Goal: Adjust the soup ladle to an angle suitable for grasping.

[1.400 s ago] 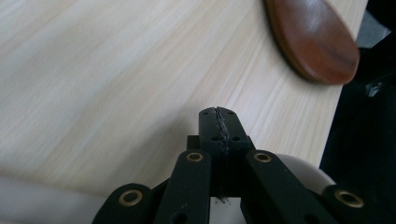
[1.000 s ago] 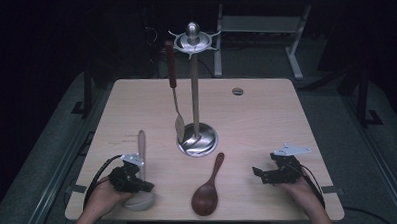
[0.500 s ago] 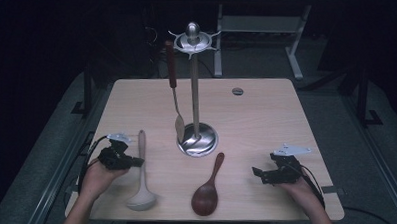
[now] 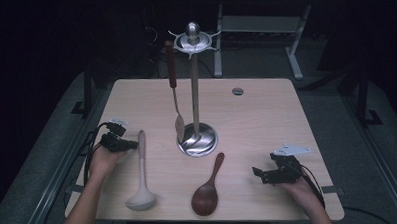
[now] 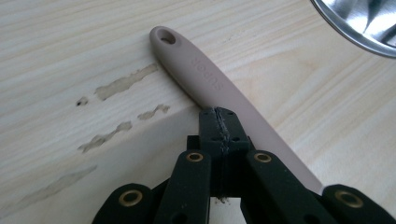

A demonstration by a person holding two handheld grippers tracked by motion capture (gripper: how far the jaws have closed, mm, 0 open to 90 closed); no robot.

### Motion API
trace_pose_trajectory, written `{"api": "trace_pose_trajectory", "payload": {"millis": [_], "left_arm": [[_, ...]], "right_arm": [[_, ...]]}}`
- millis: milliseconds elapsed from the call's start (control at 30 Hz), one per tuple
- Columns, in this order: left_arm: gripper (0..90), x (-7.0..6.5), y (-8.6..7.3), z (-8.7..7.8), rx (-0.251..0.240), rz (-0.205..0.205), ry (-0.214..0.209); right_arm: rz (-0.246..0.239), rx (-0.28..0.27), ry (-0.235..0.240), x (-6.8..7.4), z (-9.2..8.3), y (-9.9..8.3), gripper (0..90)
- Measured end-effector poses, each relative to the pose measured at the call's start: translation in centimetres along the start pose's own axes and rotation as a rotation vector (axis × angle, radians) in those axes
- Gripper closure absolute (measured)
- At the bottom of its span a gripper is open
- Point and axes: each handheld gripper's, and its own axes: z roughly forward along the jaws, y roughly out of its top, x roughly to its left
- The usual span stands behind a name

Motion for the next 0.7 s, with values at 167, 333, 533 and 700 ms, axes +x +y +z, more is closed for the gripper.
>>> {"api": "trace_pose_trajectory", "payload": {"millis": [167,333,533,700], "left_arm": [[90.0,-0.8,1.3,0.9,-0.007,0.021,-0.029],[90.0,-2.5,2.8,2.3,-0.002,0.061,-0.058],[90.0,-4.3,4.1,3.6,0.006,0.084,-0.09],[90.0,-5.6,4.7,4.3,0.005,0.089,-0.122]], "right_arm": [[0.006,0.0,0.0,0.0,0.0,0.0,8.7],[0.0,0.002,0.003,0.0,0.0,0.0,8.7],[0.007,0.001,0.001,-0.2,-0.1,0.0,8.7],[0.004,-0.003,0.004,-0.2,-0.1,0.0,8.7]]}}
